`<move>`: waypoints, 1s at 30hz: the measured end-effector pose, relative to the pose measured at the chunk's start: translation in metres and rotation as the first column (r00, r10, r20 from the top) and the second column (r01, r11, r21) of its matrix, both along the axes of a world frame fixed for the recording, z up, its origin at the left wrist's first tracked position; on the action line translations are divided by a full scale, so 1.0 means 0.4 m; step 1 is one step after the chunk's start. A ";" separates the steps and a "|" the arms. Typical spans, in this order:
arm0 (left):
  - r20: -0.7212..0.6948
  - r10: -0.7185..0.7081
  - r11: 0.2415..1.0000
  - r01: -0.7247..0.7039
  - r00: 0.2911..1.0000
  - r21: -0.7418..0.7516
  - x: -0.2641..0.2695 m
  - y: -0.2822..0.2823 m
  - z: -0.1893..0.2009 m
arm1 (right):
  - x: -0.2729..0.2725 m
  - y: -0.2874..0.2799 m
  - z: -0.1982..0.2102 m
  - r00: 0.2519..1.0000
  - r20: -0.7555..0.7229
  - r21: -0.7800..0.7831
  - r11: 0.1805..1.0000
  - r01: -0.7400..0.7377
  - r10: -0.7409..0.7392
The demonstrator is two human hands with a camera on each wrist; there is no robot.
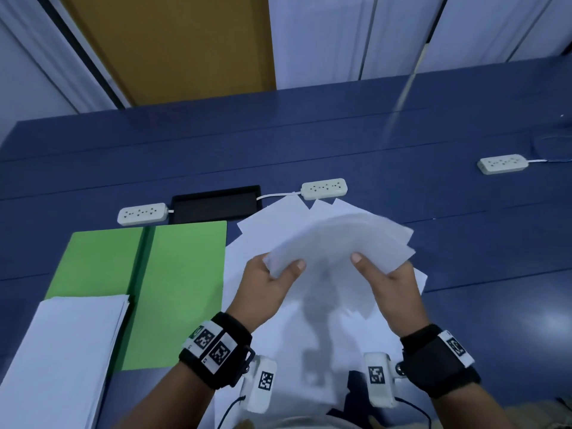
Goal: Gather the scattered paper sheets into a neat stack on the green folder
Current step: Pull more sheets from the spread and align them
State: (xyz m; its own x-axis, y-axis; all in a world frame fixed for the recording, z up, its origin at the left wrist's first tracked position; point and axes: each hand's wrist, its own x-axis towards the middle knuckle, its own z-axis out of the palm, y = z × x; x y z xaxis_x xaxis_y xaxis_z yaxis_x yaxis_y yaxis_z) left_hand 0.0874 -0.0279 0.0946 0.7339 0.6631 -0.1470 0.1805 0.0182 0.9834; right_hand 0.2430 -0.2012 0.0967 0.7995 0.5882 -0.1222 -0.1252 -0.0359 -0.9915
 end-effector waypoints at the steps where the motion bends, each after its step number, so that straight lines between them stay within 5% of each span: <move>1: 0.025 0.018 1.000 -0.019 1.000 0.022 0.003 -0.005 0.010 | -0.003 -0.003 0.010 1.000 0.011 0.042 0.999 0.021 -0.021; 6: 0.107 0.022 0.999 -0.026 0.994 0.035 0.018 -0.002 0.052 | -0.018 0.001 0.027 1.000 0.023 0.073 0.997 0.001 -0.003; 13: 0.202 -0.105 0.922 0.019 0.974 0.387 0.025 -0.020 0.140 | -0.039 0.017 0.113 0.993 0.106 0.169 0.985 0.038 -0.056; 16: 0.228 -0.005 0.953 -0.065 0.974 0.295 0.039 -0.006 0.124 | -0.024 0.028 0.095 0.991 0.110 0.157 0.986 0.062 -0.079; 20: -0.009 0.093 0.993 -0.094 0.996 -0.071 0.040 0.044 -0.015 | -0.015 0.049 -0.022 0.997 -0.019 -0.004 0.997 0.081 -0.081; 22: -0.110 0.077 0.991 -0.088 0.991 -0.101 0.033 0.057 -0.060 | -0.025 0.058 -0.056 0.994 -0.070 -0.033 0.996 0.080 -0.083; 27: 0.022 0.094 0.987 -0.091 0.995 -0.134 0.023 0.051 -0.052 | -0.031 0.053 -0.030 0.992 -0.056 0.108 0.987 0.117 -0.111; 30: 0.023 0.065 0.979 -0.060 0.998 -0.194 0.011 0.058 -0.072 | -0.013 0.053 -0.064 0.996 -0.036 0.038 0.996 0.080 -0.079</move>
State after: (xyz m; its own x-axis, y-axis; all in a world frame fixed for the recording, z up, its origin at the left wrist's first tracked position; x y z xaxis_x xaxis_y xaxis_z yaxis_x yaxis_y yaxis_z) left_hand 0.0919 -0.0048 0.0658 0.6977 0.6691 -0.2559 0.1446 0.2184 0.9651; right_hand 0.2377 -0.1802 0.0711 0.8397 0.5277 -0.1282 -0.1599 0.0147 -0.9870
